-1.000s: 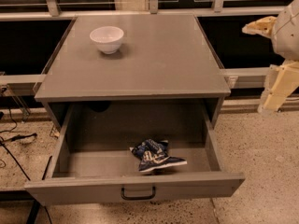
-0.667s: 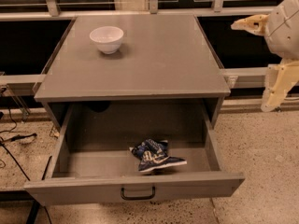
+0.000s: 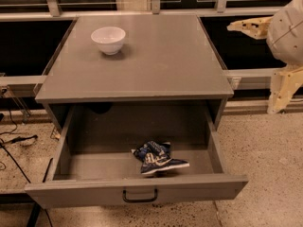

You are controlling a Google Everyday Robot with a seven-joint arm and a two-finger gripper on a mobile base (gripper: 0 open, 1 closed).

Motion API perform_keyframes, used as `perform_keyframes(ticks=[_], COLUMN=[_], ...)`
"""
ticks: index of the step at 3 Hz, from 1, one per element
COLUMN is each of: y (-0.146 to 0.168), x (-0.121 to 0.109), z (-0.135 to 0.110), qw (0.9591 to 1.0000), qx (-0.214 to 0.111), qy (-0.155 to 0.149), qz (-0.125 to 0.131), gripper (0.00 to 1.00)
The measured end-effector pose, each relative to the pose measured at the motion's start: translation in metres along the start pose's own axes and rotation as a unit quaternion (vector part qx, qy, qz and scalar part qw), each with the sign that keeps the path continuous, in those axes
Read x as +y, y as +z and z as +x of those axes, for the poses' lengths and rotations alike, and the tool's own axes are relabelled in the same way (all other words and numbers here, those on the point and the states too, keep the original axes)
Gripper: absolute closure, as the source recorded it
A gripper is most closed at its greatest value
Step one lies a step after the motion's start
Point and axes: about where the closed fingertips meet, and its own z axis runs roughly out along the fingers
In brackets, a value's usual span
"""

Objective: Pick blue chip bag from top drawer and place on counter

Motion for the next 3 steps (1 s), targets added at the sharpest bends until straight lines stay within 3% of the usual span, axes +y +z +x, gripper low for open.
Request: perform_keyframes(ticks=[1, 2, 3], y=[0.003, 0.008, 0.015], x=[0.004, 0.008, 0.015], z=[-0.003, -0.007, -0.01], qw=[0.9976, 0.9823, 0.9584], qx=[-0.002, -0.006, -0.011], qy=[-0.066, -0.187, -0.285], qz=[0.021, 0.016, -0.007], gripper=[0.0, 0.0, 0.0])
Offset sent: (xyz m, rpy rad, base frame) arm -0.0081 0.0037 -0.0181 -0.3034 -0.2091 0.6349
